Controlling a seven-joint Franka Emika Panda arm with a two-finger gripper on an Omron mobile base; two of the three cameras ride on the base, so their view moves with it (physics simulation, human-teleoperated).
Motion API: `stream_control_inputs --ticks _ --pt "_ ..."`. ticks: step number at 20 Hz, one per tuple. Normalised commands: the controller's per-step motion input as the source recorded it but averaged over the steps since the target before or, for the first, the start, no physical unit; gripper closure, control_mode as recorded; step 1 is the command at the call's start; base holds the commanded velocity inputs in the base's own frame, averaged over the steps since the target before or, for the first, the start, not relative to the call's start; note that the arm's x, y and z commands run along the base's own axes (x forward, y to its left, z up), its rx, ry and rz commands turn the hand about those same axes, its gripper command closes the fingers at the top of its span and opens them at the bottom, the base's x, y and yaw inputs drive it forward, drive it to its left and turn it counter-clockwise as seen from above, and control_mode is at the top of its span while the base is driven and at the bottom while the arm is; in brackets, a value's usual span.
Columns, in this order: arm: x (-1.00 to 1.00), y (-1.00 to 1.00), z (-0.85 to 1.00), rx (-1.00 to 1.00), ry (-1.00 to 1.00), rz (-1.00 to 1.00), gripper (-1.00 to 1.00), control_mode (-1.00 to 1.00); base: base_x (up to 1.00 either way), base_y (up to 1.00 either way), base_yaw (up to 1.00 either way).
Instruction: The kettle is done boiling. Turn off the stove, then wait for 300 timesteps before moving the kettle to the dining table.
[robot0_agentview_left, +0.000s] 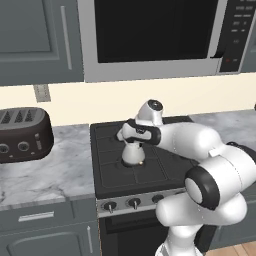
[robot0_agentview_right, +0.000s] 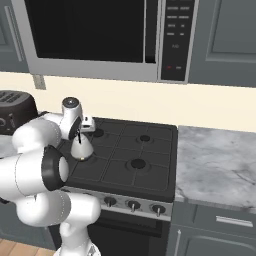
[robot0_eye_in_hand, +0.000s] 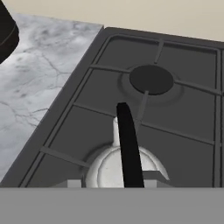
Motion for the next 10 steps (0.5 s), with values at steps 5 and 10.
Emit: stream_control_inputs --ticks 5,10 --pt "0.01 0.01 -0.03 0.00 0.02 0.00 1.00 -1.00 0.00 0.00 0.00" --pt "0.00 0.00 0.00 0.00 0.00 0.00 1.00 -1.00 0.00 0.00 0.00"
